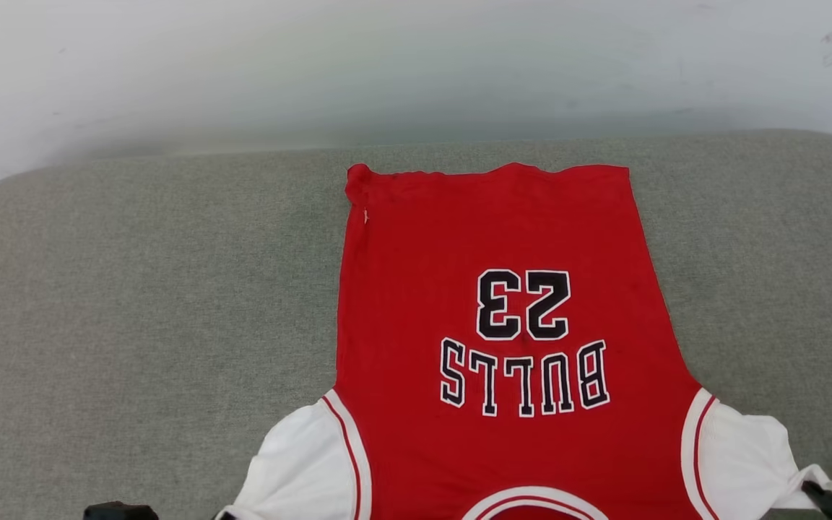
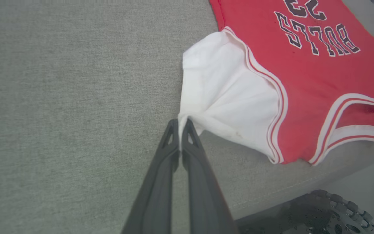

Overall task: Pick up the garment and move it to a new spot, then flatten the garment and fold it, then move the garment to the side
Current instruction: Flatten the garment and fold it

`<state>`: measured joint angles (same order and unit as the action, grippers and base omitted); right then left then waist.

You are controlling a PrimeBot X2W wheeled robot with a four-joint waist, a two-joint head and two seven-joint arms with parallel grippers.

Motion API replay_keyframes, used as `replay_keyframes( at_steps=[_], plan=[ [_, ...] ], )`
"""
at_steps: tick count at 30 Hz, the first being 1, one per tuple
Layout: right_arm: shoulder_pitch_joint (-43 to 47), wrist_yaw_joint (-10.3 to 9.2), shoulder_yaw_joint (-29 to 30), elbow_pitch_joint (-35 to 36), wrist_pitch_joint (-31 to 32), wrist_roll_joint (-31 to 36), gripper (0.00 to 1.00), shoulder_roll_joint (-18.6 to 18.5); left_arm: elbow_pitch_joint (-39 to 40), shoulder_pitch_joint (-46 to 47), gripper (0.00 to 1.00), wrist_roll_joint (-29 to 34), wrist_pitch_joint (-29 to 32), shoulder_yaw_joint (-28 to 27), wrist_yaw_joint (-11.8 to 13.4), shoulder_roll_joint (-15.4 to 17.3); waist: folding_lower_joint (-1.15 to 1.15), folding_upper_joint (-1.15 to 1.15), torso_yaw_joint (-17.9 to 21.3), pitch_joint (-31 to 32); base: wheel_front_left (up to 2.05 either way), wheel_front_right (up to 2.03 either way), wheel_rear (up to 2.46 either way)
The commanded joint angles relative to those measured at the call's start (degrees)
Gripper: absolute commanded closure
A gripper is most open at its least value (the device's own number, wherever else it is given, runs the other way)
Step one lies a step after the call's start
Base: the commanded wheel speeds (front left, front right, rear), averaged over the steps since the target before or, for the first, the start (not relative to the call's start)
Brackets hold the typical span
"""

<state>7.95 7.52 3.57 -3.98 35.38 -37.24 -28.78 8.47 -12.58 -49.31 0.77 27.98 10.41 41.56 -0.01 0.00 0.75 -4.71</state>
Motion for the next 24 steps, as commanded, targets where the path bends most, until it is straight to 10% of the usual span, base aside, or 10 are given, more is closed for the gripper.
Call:
replay_keyframes(
  at_steps=[1,2,13,24],
  plan=[
    [-0.6,-0.06,0.7,0.1,0.5,0.1,0.63,0.3,0.9,-0.2,1.0,0.2,-0.1,0.5,0.4,-0.3,0.01,0.0,0.0,-0.2,0.0,0.0,0.0],
    [-1.0,-0.06,1.0,0.4,0.9,-0.4,0.0,0.7,1.6,-0.2,1.0,0.3,-0.1,0.5,0.6,-0.5,0.01,0.0,0.0,-0.3,0.0,0.0,0.0],
    [-11.4,-0.03,7.6,11.7,17.4,-4.0,0.0,3.6,10.8,2.5,1.0,1.4,3.3,2.1,1.3,-0.1,0.01,0.0,-3.3,-6.4,0.0,0.0,0.0],
    [-41.2,-0.03,12.5,9.9,41.9,7.7,0.0,7.2,20.2,9.9,1.0,5.6,7.6,4.0,0.7,0.5,0.01,0.0,-10.8,-22.4,0.0,0.0,0.0]
  ],
)
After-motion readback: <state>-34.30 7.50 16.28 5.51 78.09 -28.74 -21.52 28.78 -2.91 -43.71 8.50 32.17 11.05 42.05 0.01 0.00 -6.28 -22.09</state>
